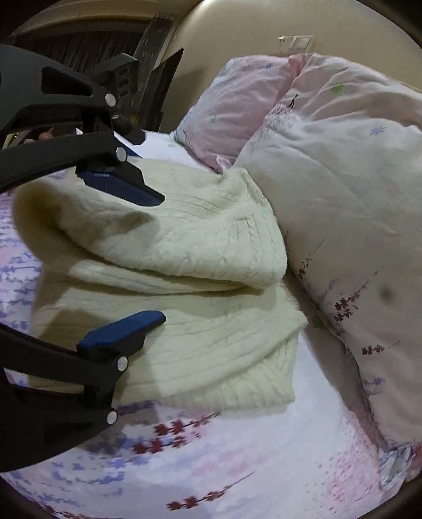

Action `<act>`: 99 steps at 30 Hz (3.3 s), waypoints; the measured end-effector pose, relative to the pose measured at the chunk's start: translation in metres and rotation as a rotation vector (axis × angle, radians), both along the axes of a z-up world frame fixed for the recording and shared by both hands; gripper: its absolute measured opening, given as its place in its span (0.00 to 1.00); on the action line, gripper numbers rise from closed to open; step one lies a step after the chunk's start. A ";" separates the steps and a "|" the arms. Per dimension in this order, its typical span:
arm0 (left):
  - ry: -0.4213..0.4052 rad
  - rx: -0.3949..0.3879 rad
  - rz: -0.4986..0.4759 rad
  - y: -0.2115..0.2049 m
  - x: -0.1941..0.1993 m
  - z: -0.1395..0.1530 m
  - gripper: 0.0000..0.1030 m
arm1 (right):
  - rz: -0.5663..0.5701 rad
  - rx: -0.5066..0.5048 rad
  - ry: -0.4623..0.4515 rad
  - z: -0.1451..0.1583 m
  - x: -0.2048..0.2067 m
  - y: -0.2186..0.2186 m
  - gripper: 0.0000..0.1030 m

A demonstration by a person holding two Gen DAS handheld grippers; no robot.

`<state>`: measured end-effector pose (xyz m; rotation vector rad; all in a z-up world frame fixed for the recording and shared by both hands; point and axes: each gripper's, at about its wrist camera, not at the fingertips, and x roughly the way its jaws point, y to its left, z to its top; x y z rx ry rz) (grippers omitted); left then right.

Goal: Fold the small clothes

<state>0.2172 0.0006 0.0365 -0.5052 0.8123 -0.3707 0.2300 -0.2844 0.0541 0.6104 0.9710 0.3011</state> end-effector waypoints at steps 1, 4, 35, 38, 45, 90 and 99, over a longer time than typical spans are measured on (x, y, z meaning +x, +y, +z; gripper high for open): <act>0.014 0.002 -0.019 -0.003 0.001 -0.006 0.81 | -0.002 -0.004 0.000 0.000 0.003 0.001 0.59; 0.051 -0.006 -0.056 -0.009 0.006 -0.017 0.80 | -0.014 -0.008 0.002 0.000 0.015 0.002 0.49; 0.053 -0.104 -0.186 -0.022 -0.017 -0.026 0.71 | -0.189 -0.384 -0.035 0.019 0.029 -0.031 0.23; 0.082 -0.135 -0.177 -0.018 -0.016 -0.025 0.71 | -0.209 -0.326 -0.040 0.028 0.010 -0.042 0.56; 0.132 -0.151 -0.166 -0.012 -0.025 -0.028 0.71 | -0.134 -0.112 -0.074 0.027 -0.050 -0.046 0.57; 0.232 -0.159 -0.099 -0.026 0.083 -0.026 0.32 | -0.115 -0.244 -0.228 0.040 0.025 -0.045 0.07; 0.190 -0.113 -0.068 -0.031 0.079 -0.025 0.28 | -0.198 -0.352 -0.034 0.002 0.052 -0.055 0.08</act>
